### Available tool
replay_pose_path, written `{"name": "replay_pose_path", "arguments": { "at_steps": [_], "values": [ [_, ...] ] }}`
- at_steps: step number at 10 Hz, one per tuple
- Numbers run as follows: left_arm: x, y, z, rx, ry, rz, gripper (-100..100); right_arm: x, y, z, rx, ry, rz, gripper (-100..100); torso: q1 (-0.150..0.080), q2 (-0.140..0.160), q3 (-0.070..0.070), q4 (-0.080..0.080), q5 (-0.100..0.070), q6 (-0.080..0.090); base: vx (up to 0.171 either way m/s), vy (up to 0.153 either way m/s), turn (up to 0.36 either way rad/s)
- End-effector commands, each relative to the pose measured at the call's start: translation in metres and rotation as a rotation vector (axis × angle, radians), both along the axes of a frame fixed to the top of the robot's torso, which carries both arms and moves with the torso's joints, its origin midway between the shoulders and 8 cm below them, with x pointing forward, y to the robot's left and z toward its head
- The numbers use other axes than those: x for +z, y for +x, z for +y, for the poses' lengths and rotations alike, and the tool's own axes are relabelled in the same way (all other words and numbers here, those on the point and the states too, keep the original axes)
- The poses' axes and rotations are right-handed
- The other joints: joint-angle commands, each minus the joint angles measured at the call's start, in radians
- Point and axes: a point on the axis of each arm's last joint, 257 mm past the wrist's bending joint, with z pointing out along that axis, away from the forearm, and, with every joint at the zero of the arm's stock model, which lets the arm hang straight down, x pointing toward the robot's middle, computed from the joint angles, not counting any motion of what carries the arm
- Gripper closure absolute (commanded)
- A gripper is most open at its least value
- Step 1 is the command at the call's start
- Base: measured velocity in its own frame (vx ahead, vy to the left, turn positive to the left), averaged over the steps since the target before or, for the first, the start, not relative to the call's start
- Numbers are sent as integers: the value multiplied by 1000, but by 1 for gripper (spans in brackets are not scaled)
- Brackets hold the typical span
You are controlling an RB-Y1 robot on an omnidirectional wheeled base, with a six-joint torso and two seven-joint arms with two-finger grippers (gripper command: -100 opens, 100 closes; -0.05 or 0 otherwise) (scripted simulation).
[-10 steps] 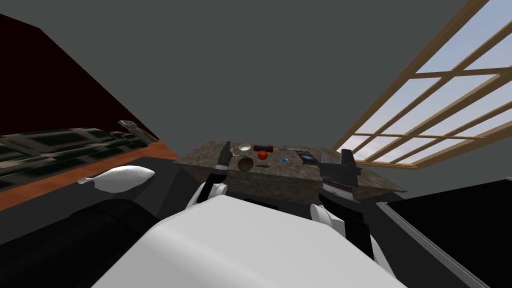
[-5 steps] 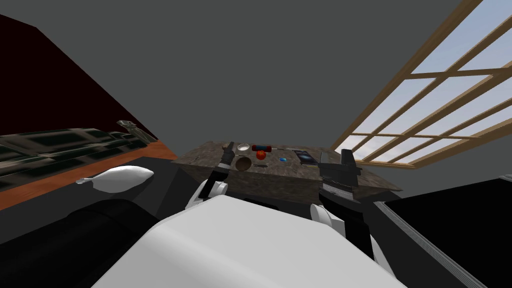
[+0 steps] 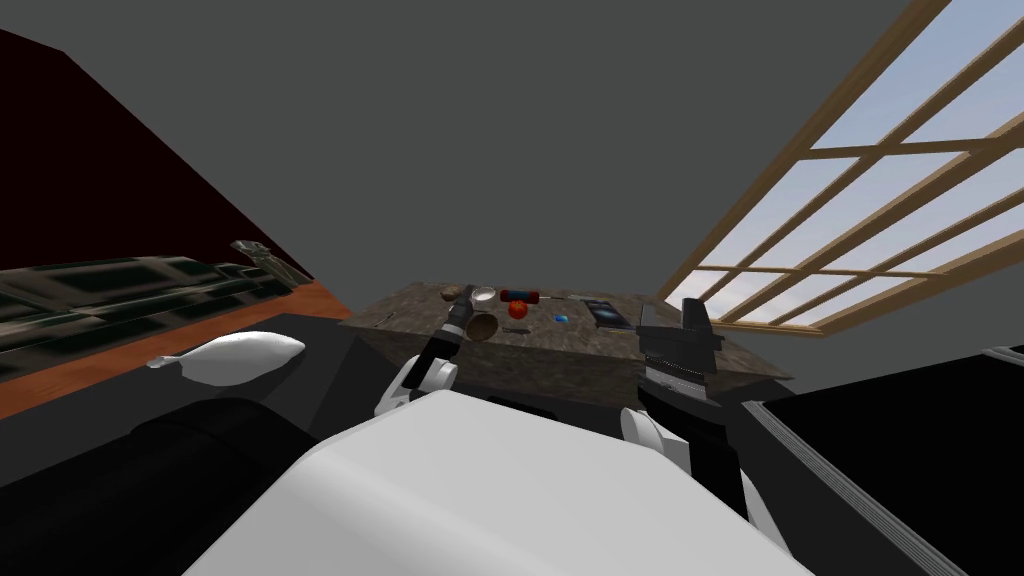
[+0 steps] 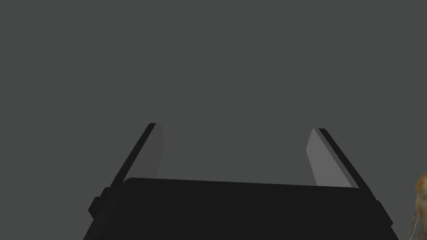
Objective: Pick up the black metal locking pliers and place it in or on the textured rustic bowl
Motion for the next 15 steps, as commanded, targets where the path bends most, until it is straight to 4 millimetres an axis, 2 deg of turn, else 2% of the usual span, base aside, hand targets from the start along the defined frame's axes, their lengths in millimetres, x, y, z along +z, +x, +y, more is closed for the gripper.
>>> {"name": "replay_pose_path", "arguments": {
  "at_steps": [1,15],
  "values": [
    [-5,6,-6,-11,-7,34,-100,0,0,0,0,0,0,0,0,0,0,0,0,0,-3,-73,-10],
    [-64,34,-24,-32,-44,320,-100,0,0,0,0,0,0,0,0,0,0,0,0,0,2,-53,-3]
  ]
}}
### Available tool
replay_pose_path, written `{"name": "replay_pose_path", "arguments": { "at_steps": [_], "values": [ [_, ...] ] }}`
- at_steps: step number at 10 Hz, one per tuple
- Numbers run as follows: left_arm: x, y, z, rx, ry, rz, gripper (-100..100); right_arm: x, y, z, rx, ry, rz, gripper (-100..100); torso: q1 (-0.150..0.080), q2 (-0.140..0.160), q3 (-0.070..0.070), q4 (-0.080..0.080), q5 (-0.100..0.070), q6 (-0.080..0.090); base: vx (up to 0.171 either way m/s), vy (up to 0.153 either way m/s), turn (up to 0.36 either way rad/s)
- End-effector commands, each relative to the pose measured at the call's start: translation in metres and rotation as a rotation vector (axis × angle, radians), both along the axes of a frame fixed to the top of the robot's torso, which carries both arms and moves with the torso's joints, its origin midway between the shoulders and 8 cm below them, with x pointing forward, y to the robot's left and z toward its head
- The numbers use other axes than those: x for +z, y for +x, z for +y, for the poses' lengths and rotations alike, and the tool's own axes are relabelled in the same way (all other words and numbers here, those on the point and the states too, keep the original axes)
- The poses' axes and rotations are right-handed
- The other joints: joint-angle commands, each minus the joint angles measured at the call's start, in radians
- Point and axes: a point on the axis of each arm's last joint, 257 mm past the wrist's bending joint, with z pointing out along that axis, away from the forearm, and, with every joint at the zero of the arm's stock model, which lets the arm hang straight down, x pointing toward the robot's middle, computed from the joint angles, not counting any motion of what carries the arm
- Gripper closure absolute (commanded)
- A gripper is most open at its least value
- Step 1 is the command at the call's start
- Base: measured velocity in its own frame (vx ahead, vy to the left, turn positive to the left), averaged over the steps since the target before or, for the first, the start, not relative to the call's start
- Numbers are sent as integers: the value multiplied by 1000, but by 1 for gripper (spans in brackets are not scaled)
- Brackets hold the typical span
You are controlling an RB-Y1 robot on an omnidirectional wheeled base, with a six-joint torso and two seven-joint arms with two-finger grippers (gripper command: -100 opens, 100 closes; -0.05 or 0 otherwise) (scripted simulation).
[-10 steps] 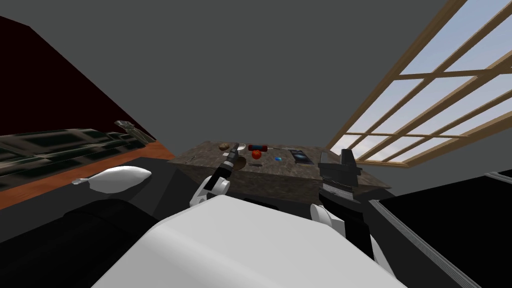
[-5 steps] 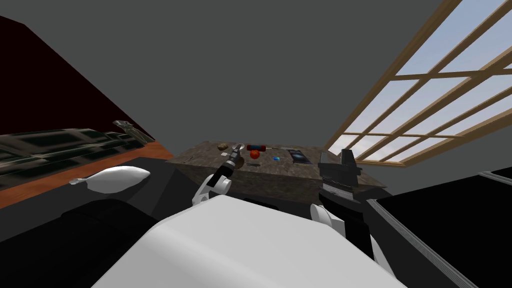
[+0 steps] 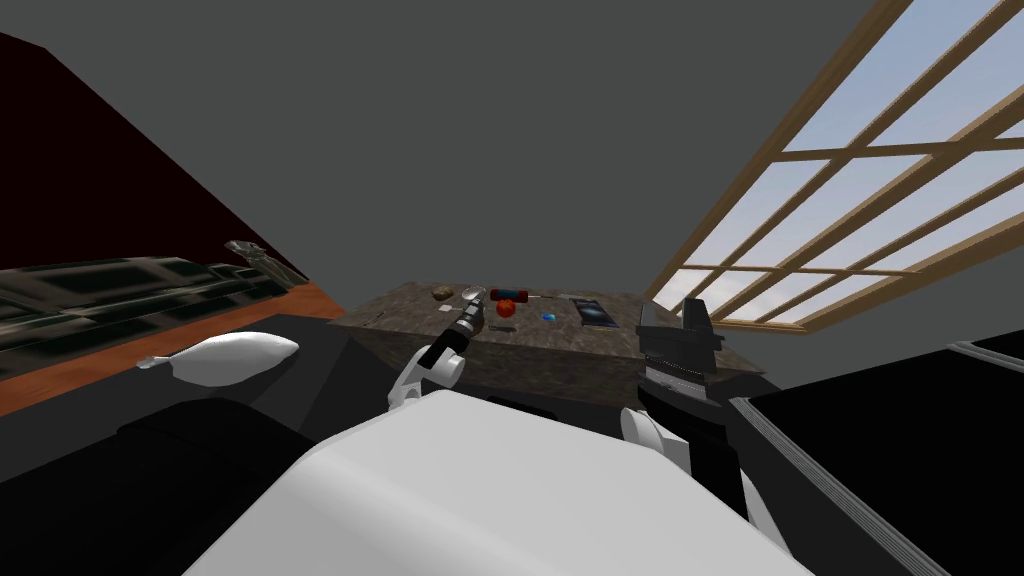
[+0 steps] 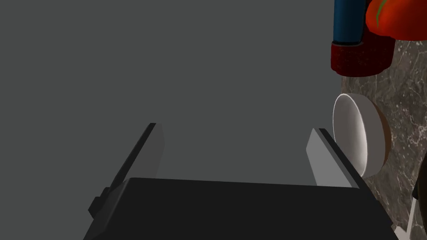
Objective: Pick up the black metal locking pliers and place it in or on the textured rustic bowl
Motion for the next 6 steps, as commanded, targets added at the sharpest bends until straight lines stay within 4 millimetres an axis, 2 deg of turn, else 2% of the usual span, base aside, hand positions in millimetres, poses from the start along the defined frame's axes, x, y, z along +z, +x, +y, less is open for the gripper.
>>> {"name": "replay_pose_path", "arguments": {
  "at_steps": [1,3,6],
  "values": [
    [-9,5,-6,-7,-11,39,-100,0,0,0,0,0,0,0,0,0,0,0,0,0,9,-66,4],
    [-18,5,-4,-1,-9,76,-100,0,0,0,0,0,0,0,0,0,0,0,0,0,2,-39,3],
    [-30,12,-13,-12,-28,143,-100,0,0,0,0,0,0,0,1,0,0,0,0,0,5,-48,8]
  ]
}}
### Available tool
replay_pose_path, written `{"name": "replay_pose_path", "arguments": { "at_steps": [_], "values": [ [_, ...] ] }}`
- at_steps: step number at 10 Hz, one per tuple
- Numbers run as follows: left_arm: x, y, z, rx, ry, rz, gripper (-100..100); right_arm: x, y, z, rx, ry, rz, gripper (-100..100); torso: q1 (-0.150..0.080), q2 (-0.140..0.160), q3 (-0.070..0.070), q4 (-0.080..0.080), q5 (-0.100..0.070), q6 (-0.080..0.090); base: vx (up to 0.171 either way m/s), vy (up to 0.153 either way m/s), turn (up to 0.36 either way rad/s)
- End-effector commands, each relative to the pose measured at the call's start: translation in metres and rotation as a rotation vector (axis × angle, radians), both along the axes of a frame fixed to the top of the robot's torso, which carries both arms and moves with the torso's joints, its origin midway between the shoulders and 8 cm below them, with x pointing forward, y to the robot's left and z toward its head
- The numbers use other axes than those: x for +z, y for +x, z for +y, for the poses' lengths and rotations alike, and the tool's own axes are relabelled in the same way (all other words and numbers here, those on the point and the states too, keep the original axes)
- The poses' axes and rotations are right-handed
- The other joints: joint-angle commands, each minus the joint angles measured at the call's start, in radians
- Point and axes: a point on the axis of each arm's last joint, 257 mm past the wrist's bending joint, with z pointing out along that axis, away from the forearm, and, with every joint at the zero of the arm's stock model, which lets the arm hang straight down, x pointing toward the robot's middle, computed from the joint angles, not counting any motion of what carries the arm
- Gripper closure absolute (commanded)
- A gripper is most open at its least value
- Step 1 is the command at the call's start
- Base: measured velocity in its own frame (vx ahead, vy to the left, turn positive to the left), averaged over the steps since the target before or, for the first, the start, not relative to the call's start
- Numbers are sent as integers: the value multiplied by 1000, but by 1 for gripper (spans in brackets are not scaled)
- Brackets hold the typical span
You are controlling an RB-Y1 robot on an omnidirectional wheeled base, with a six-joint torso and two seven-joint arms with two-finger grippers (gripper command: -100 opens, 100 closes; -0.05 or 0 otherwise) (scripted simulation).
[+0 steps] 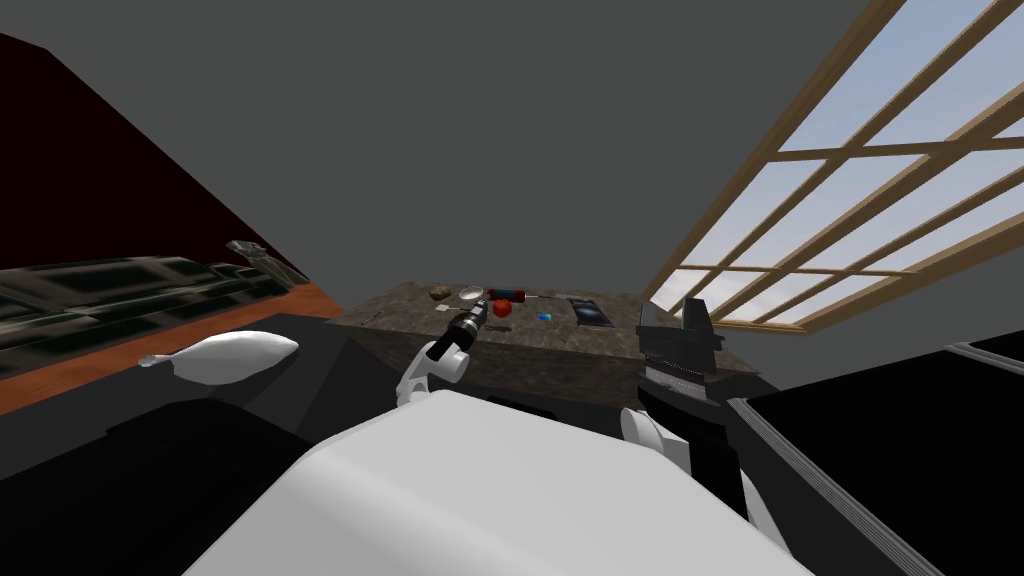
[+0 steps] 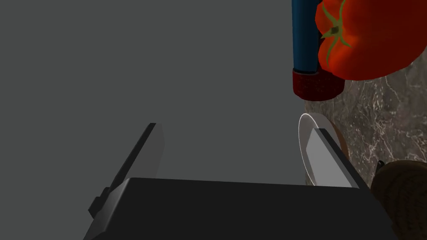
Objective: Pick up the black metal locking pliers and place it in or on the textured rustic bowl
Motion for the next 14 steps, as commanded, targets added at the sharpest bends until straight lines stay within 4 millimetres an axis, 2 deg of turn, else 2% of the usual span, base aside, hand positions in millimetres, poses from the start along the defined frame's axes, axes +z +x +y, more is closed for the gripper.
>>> {"name": "replay_pose_path", "arguments": {
  "at_steps": [1,14],
  "values": [
    [-10,1,-1,2,-3,45,-100,0,0,0,0,0,0,0,0,0,0,0,0,0,6,-57,8],
    [-68,7,-13,7,-39,314,-100,0,0,0,0,0,0,0,2,-1,0,0,0,0,9,-32,19]
  ]
}}
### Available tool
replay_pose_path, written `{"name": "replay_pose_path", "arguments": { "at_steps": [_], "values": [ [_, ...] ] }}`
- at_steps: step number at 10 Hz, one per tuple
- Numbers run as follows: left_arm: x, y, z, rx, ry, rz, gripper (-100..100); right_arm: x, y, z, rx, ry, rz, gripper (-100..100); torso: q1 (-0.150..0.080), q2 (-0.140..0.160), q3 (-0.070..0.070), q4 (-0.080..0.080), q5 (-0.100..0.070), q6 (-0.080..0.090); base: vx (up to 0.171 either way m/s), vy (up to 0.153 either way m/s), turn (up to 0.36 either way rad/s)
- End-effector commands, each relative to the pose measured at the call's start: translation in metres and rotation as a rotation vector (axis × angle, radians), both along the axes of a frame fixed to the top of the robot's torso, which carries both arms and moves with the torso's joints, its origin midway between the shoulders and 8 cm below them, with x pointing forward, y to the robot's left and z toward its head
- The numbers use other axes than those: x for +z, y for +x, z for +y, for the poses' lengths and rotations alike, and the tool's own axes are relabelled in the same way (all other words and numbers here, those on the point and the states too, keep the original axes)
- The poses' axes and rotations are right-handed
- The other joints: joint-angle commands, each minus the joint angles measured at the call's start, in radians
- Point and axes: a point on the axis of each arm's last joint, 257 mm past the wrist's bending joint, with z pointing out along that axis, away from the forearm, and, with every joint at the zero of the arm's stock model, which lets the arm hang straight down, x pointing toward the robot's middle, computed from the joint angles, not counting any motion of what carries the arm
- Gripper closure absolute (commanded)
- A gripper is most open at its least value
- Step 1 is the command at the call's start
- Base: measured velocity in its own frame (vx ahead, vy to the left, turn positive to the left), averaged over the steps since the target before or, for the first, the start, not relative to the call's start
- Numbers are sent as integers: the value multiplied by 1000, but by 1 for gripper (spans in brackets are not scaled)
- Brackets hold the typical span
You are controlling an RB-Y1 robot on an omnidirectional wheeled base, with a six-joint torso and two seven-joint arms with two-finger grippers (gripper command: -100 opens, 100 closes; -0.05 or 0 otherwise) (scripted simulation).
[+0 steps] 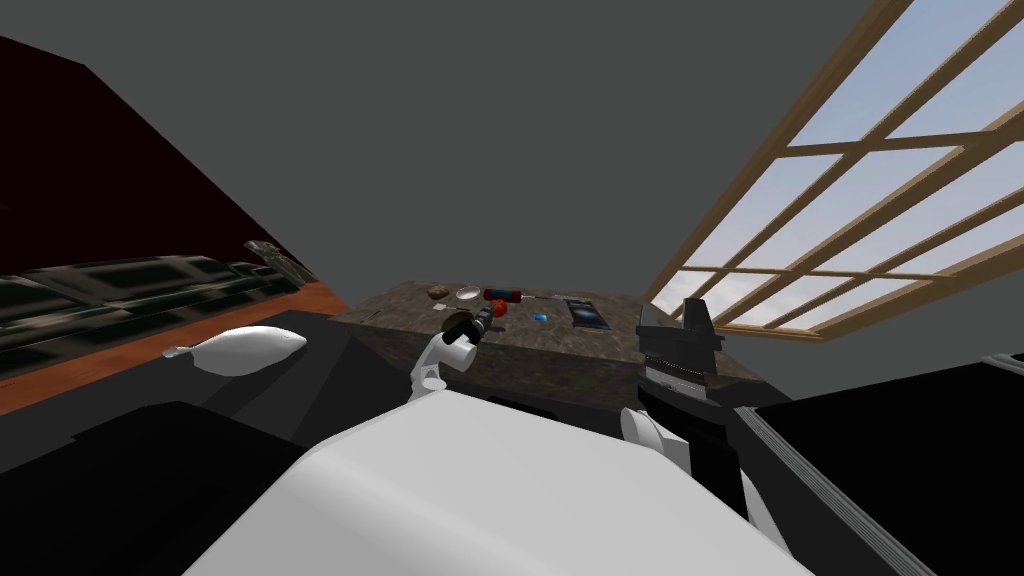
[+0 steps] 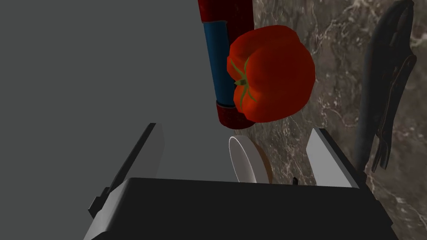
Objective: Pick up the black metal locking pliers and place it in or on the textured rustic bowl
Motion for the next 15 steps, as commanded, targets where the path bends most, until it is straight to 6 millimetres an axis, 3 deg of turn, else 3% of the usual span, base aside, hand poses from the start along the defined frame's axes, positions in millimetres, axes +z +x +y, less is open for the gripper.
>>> {"name": "replay_pose_path", "arguments": {
  "at_steps": [1,15],
  "values": [
    [-8,1,-2,3,-10,42,-100,0,0,0,0,0,0,0,0,0,0,0,0,0,12,-15,48],
    [-70,-6,-6,47,-51,371,-100,0,0,0,0,0,0,0,1,-1,0,0,0,0,18,-13,46]
  ]
}}
